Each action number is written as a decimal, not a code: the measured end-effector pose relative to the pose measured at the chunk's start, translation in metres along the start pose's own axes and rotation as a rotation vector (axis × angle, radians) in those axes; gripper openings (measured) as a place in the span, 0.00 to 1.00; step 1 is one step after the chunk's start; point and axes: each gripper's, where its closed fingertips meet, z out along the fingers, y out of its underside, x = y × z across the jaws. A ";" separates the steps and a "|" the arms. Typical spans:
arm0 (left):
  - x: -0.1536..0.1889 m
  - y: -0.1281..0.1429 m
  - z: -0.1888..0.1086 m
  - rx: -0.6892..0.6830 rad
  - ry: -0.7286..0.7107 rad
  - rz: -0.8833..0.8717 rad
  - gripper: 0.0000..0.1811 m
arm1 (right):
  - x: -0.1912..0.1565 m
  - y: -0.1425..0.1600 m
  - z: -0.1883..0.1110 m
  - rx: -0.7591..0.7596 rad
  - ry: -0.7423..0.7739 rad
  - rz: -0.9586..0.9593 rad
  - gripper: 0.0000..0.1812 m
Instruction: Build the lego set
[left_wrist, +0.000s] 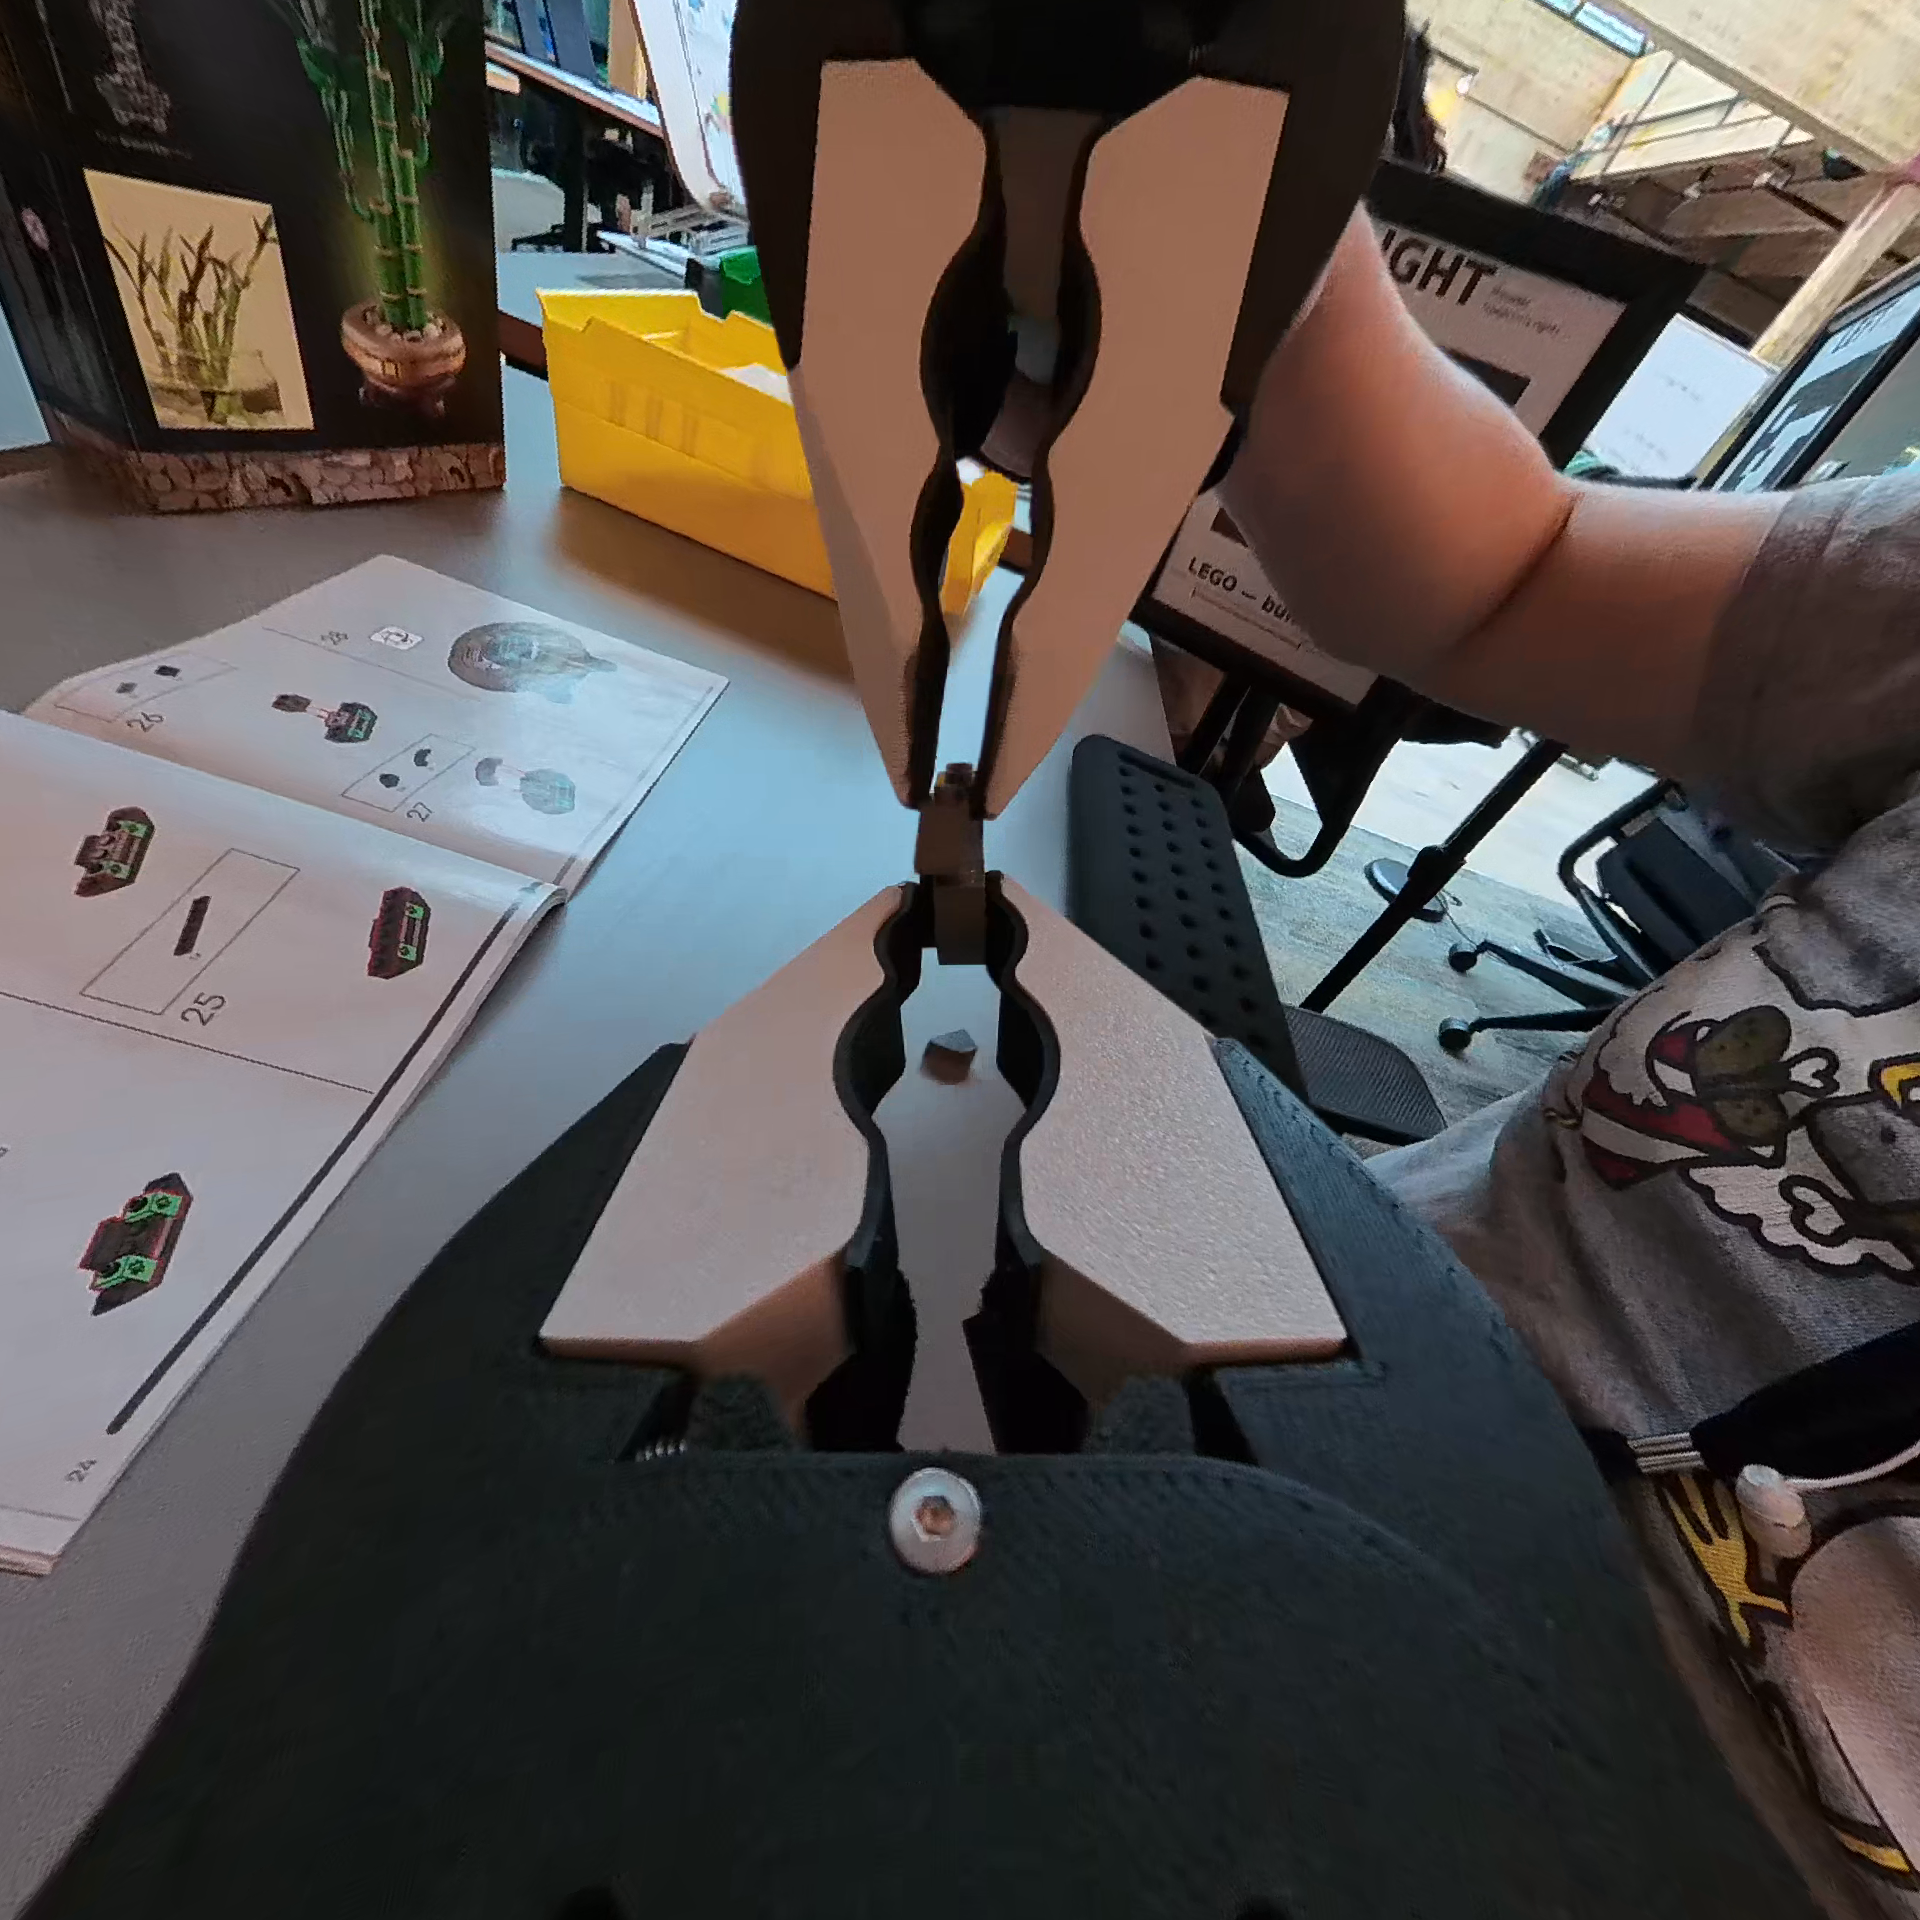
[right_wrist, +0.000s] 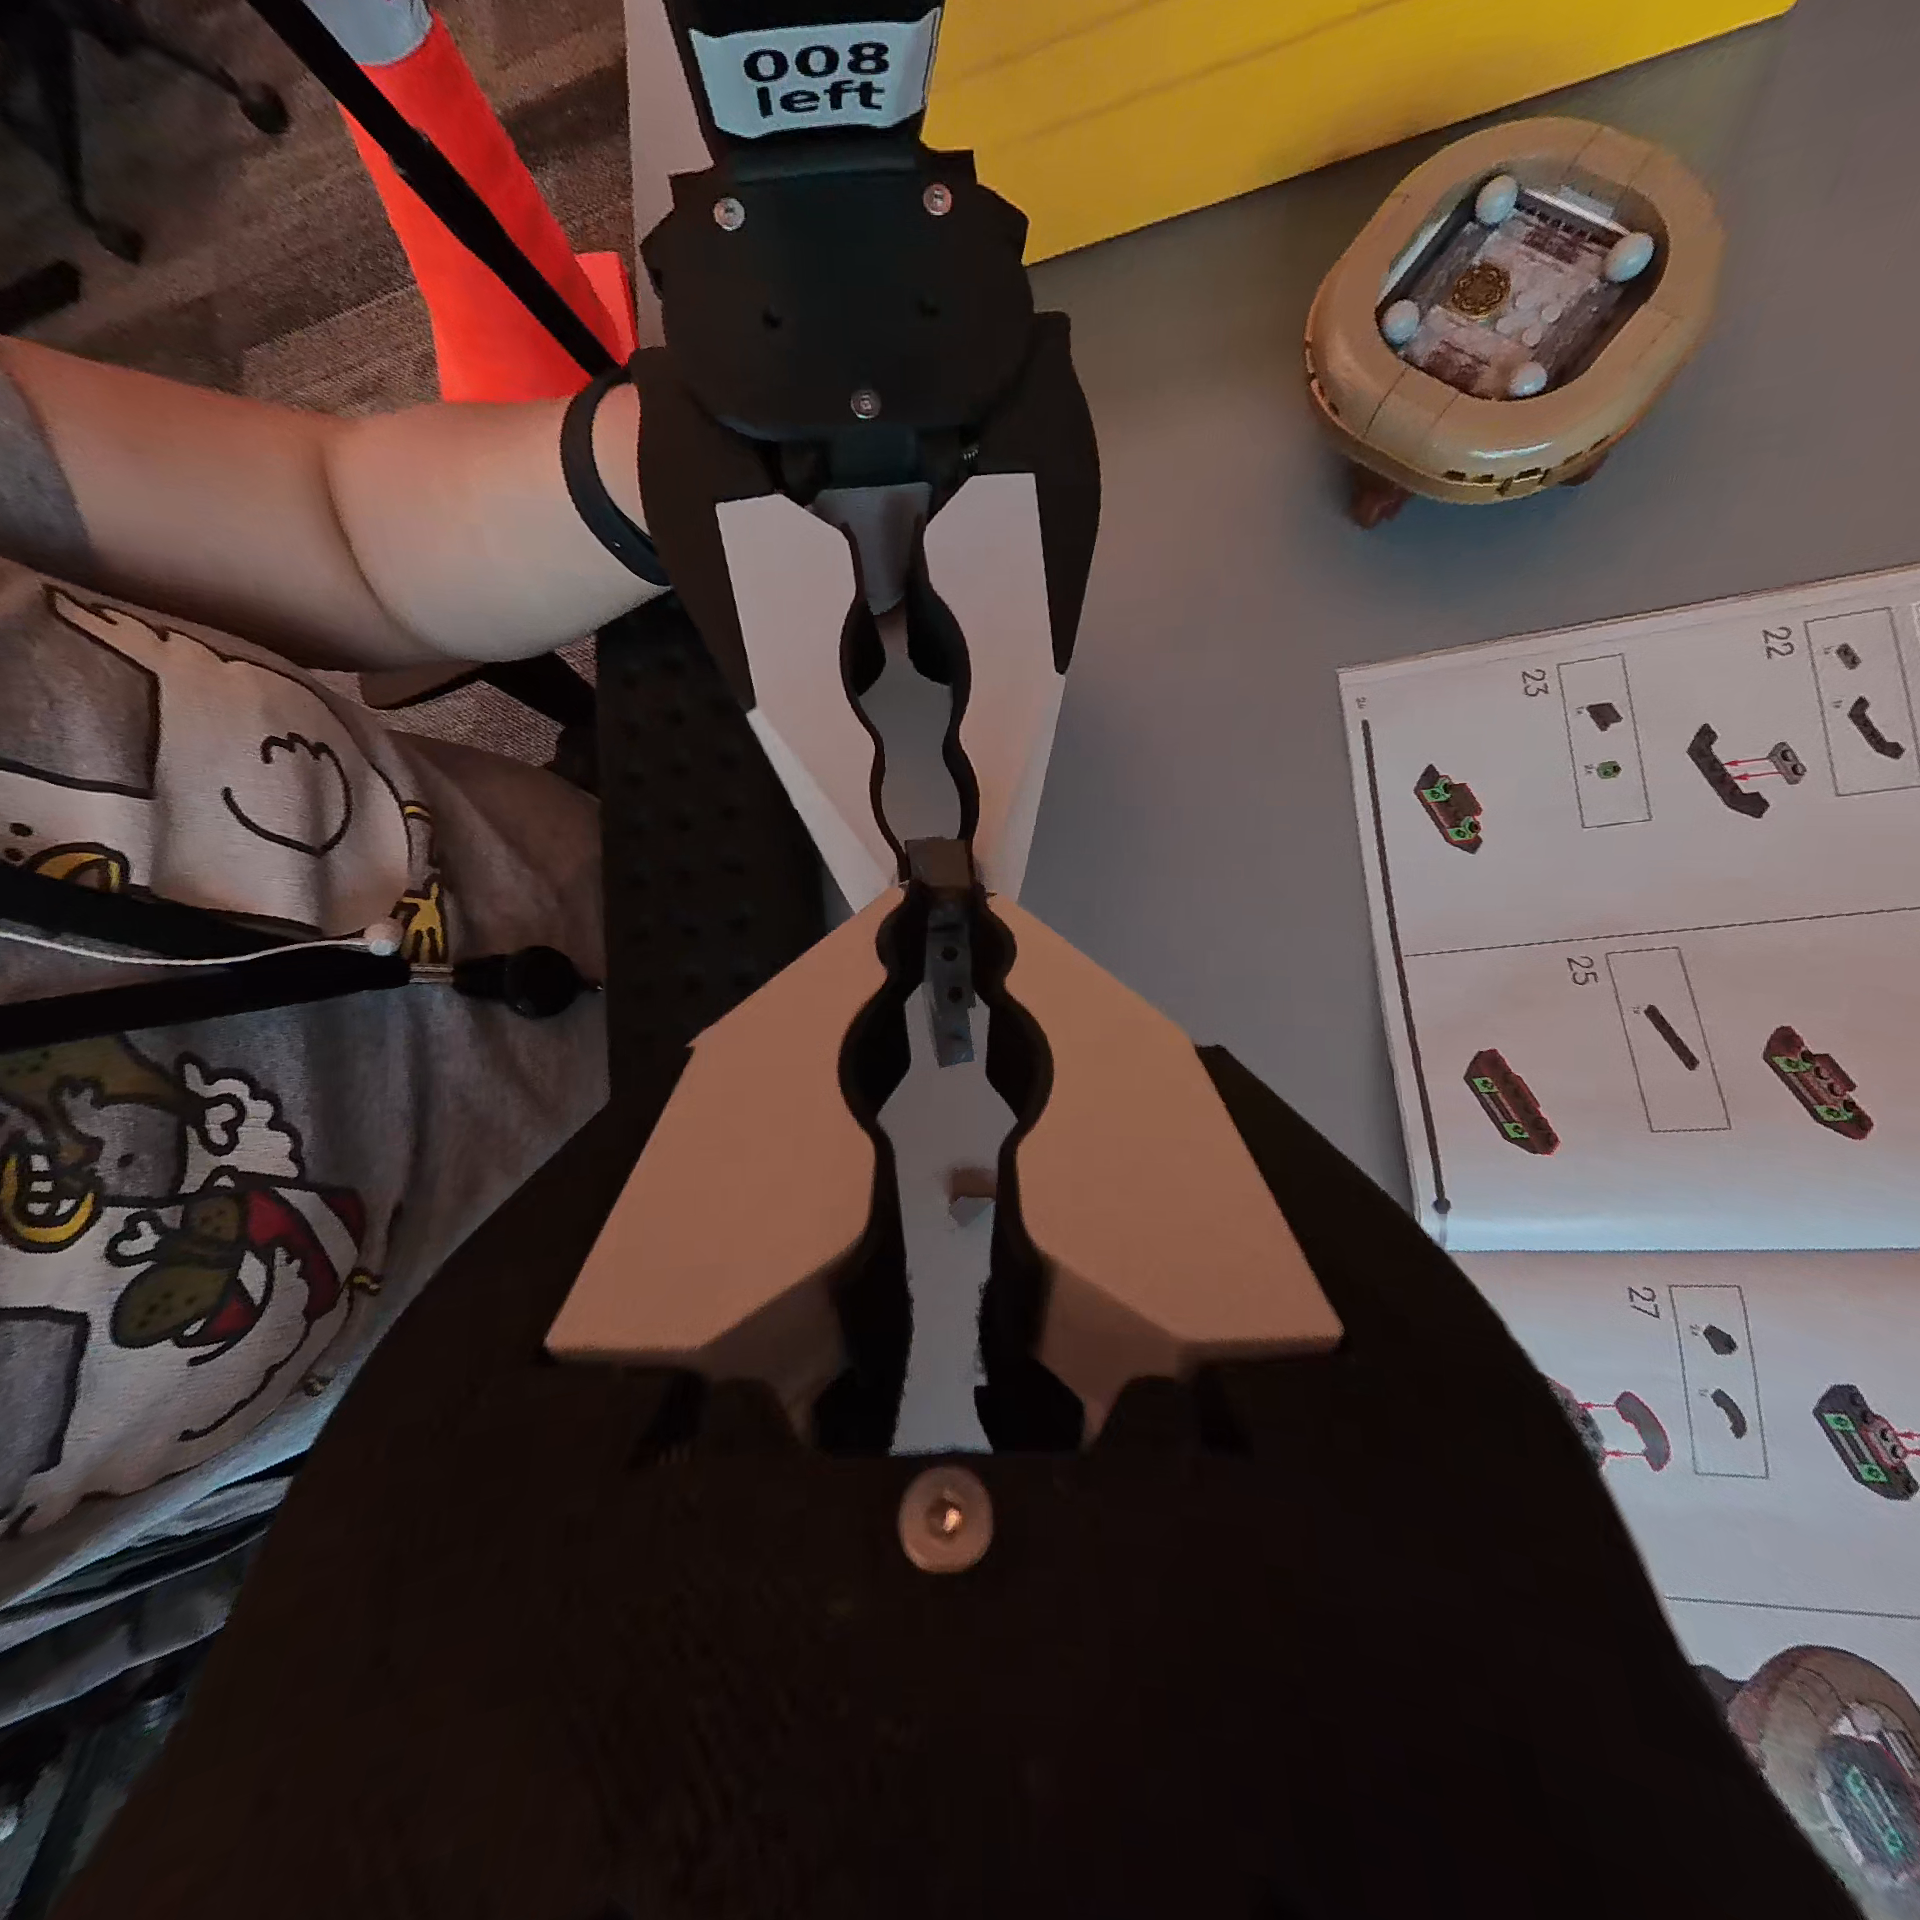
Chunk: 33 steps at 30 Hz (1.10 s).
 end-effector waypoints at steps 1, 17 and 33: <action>0.002 -0.001 0.000 0.006 0.007 -0.003 0.05 | -0.001 -0.001 0.000 -0.006 -0.008 0.003 0.04; -0.004 0.016 0.002 -0.108 -0.023 -0.011 0.05 | 0.001 0.012 0.012 -0.185 0.034 -0.071 0.03; -0.005 0.021 0.002 -0.150 -0.031 -0.009 0.05 | 0.001 0.014 0.020 -0.354 0.112 -0.206 0.03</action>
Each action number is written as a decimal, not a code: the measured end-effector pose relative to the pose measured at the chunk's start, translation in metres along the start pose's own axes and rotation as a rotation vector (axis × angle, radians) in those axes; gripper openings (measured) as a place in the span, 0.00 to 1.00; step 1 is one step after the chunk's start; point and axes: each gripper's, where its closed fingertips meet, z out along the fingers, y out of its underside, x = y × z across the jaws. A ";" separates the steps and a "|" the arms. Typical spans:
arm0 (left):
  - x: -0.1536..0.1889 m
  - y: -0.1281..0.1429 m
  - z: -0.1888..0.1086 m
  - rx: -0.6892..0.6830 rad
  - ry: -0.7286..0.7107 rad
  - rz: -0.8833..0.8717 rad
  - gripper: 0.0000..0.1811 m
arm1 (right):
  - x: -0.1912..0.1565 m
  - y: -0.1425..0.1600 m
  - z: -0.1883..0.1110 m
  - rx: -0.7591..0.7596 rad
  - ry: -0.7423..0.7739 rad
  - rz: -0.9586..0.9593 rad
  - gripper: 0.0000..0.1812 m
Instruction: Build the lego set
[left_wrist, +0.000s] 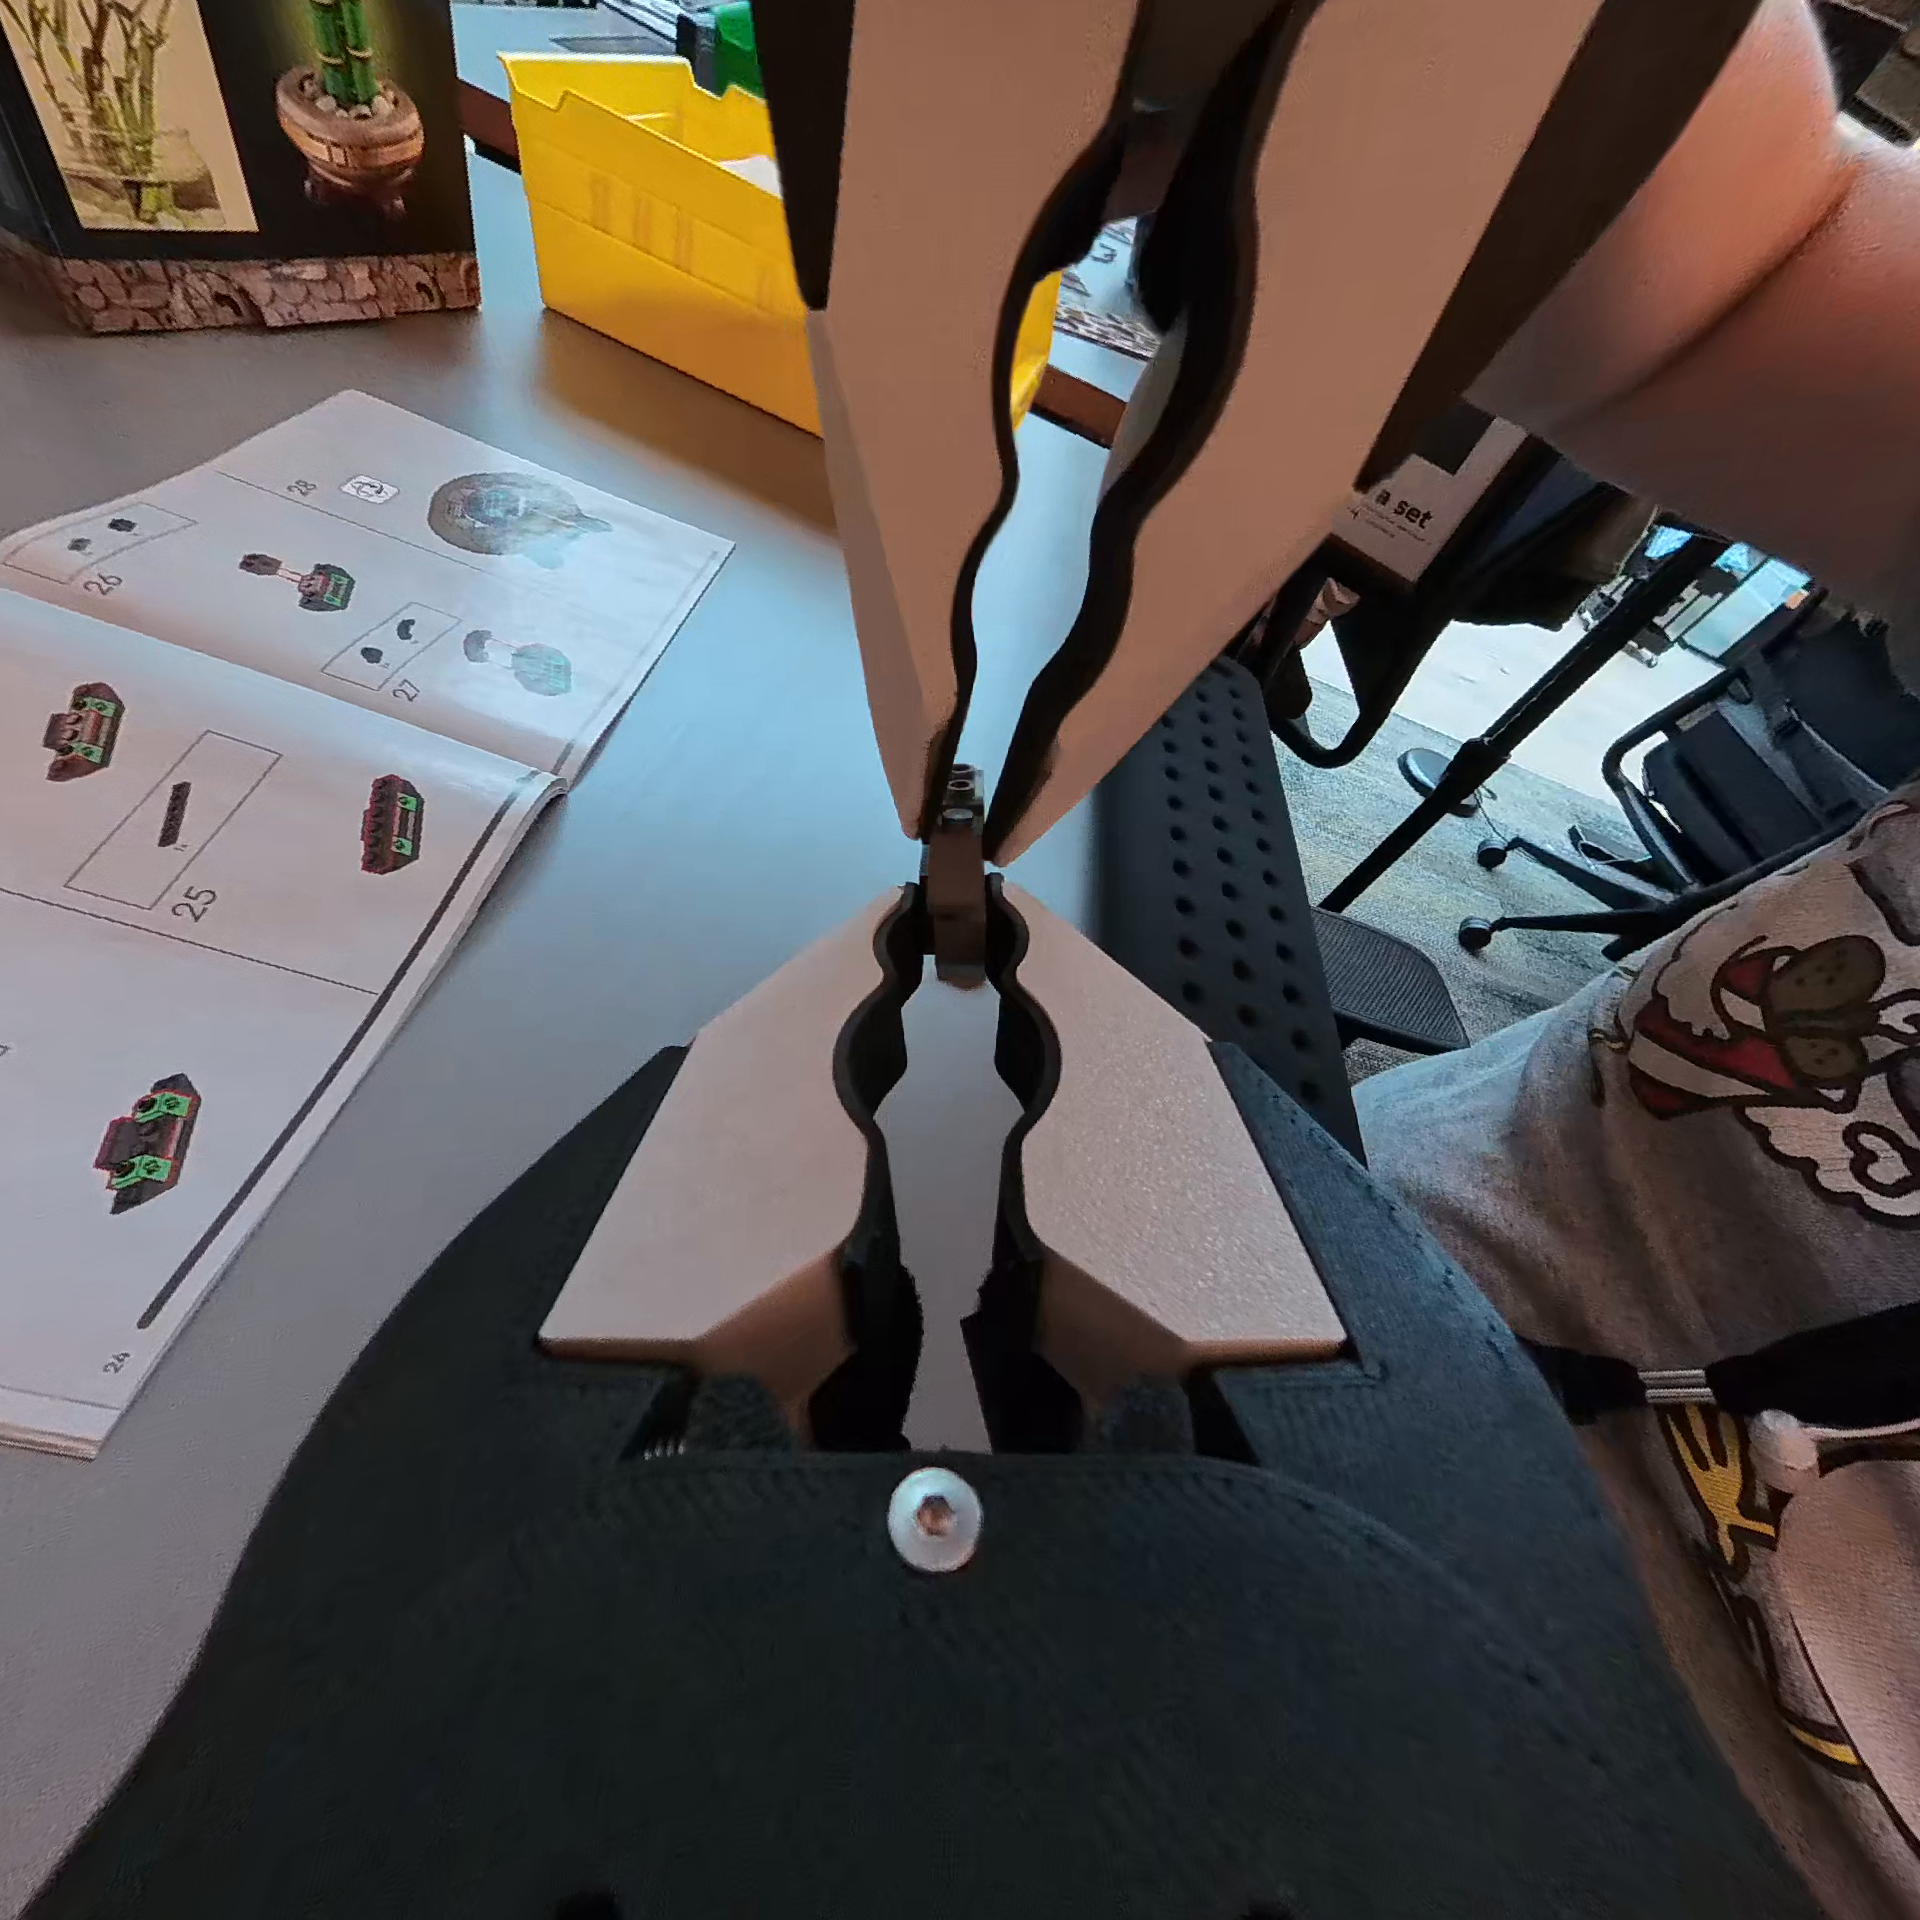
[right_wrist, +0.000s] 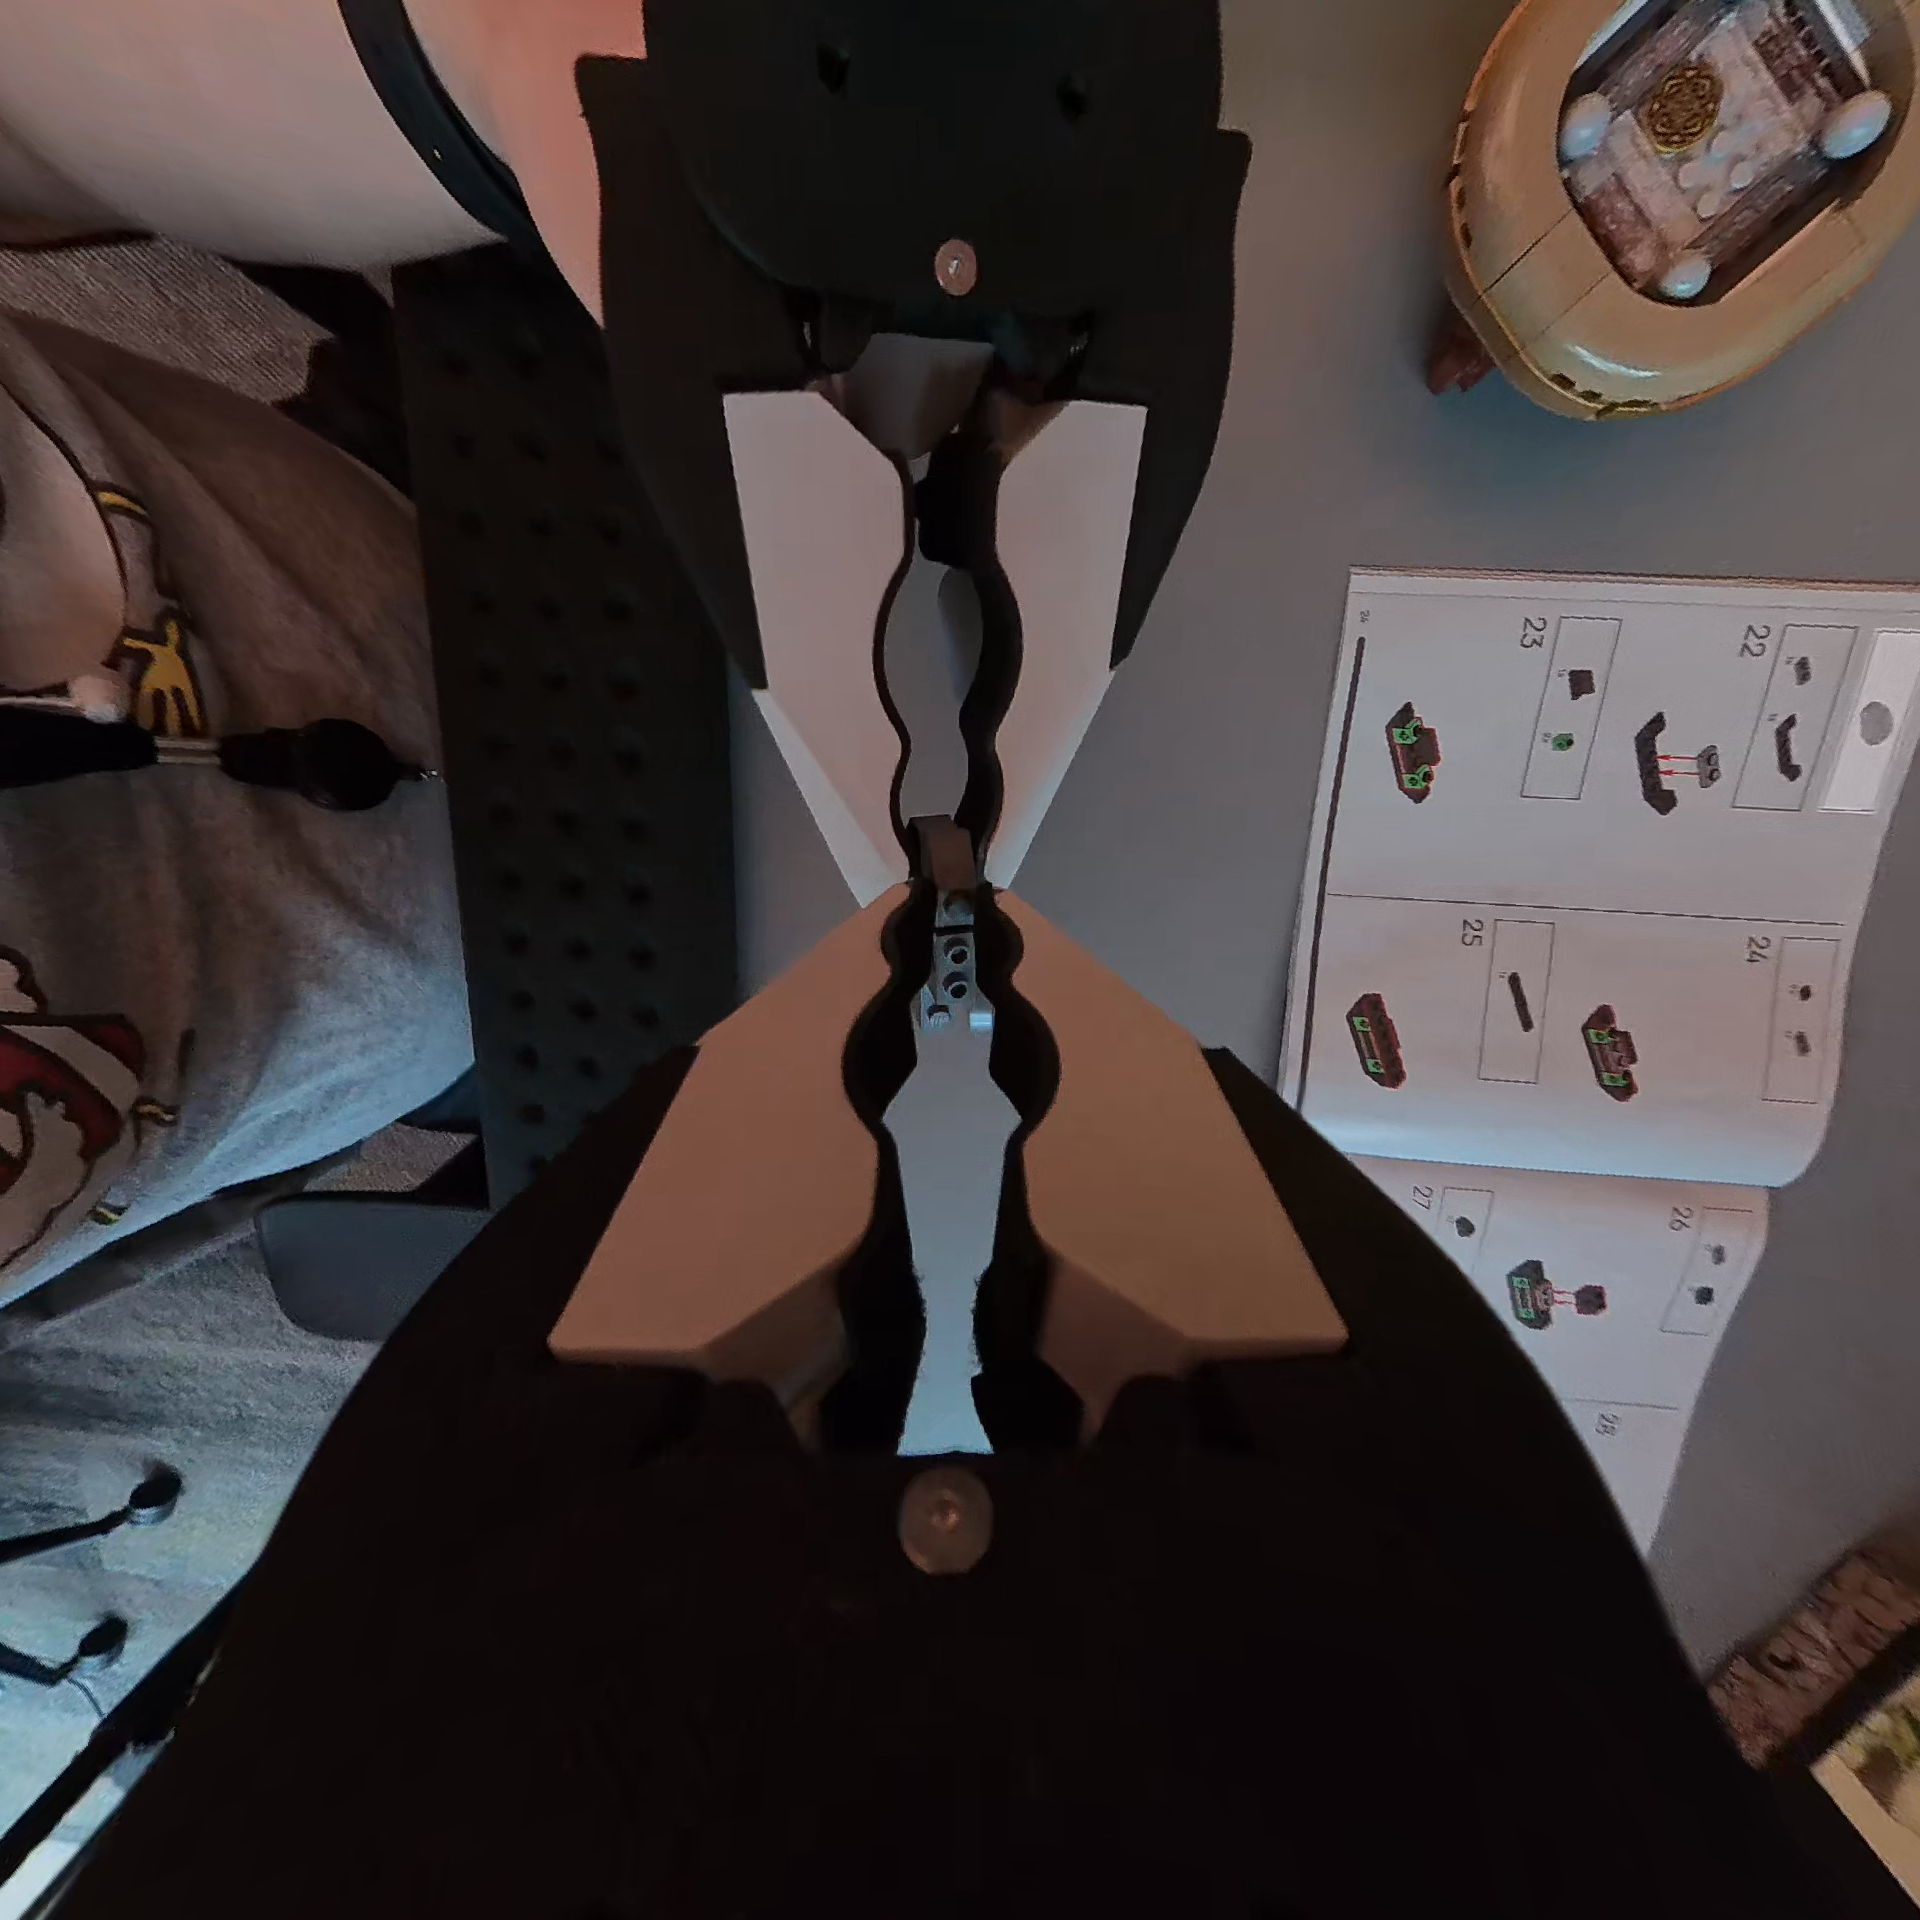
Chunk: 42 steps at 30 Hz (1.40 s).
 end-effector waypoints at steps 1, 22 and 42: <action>0.000 0.000 0.000 -0.002 -0.002 0.003 0.05 | 0.000 0.000 0.000 -0.015 0.003 -0.005 0.03; 0.014 -0.037 -0.017 0.043 -0.120 0.156 0.05 | -0.006 -0.020 -0.041 0.049 0.109 -0.088 0.04; 0.109 -0.169 -0.080 0.048 -0.341 0.459 0.05 | -0.070 -0.084 -0.190 -0.143 0.413 -0.201 0.04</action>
